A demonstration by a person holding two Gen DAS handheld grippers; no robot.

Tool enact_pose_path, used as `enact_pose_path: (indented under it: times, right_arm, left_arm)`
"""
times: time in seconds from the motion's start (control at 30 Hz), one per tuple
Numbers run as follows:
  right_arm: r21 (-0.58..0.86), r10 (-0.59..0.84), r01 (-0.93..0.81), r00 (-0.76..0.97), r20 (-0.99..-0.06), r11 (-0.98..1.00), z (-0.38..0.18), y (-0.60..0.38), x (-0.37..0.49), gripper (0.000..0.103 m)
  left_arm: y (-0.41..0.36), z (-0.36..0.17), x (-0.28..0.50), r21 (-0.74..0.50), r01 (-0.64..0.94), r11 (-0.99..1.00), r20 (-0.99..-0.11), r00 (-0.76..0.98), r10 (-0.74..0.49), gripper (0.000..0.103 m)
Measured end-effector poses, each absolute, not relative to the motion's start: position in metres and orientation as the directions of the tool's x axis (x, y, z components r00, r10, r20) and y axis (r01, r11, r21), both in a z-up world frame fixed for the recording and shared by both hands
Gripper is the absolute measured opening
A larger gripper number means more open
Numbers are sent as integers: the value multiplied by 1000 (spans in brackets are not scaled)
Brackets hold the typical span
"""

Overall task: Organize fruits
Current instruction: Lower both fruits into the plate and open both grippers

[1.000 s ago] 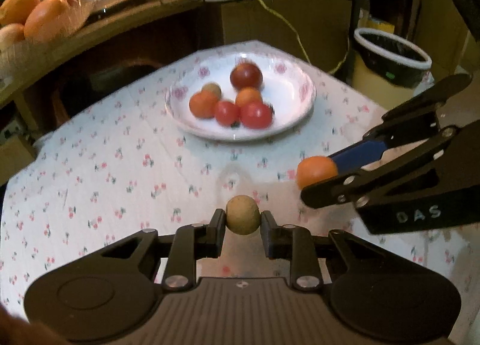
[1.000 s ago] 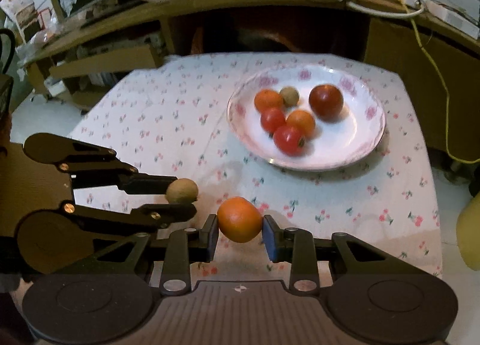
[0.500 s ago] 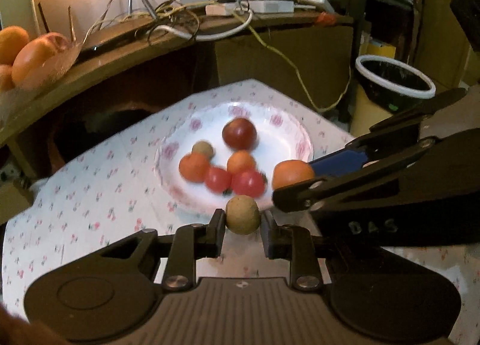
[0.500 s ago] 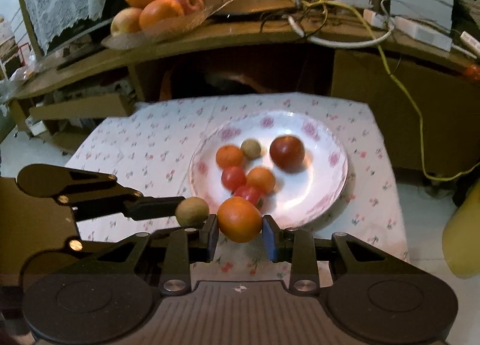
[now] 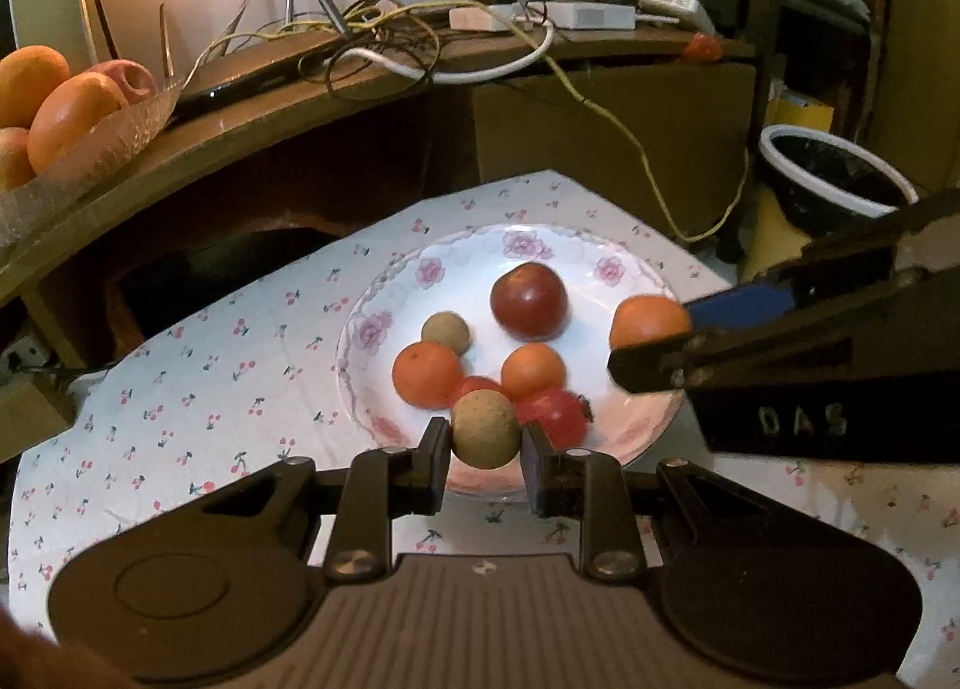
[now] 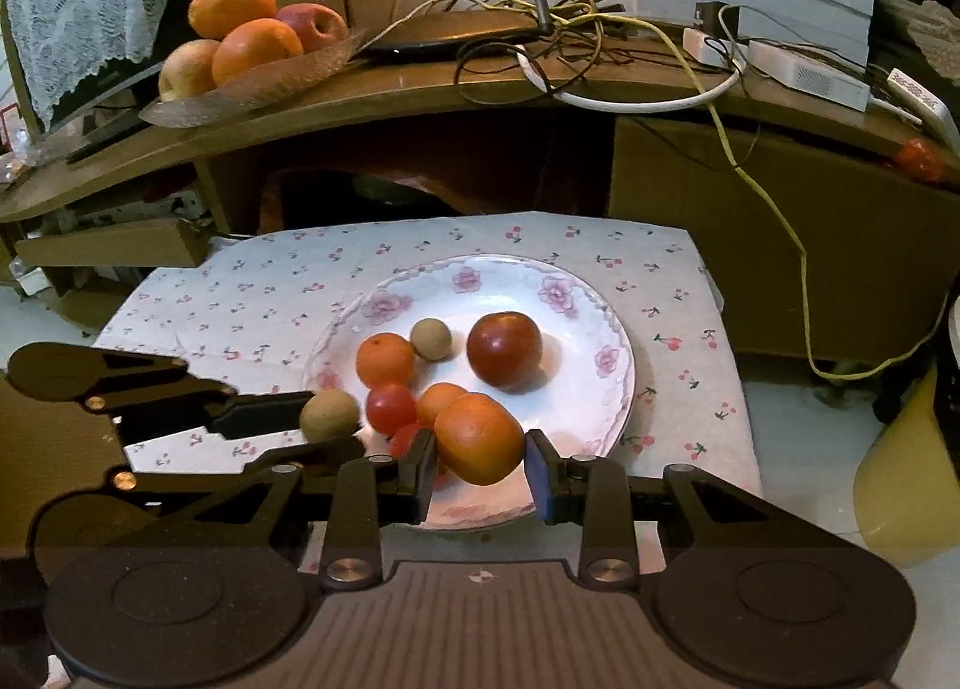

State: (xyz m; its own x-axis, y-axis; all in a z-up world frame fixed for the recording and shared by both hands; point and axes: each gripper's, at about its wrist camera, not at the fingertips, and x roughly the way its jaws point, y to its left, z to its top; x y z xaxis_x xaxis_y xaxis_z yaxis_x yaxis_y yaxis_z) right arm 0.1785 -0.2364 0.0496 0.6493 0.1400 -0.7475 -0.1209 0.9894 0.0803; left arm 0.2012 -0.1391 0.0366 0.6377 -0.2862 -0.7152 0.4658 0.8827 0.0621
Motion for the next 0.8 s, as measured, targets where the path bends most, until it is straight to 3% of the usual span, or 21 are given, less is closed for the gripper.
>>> enact_pose_path:
  times: [0.8]
  right_arm:
    - [49,119,-132,606,-786,990,23,-236,204,35]
  left_arm:
    - [-139,18,224,65,444,894,-736,626,-258,33]
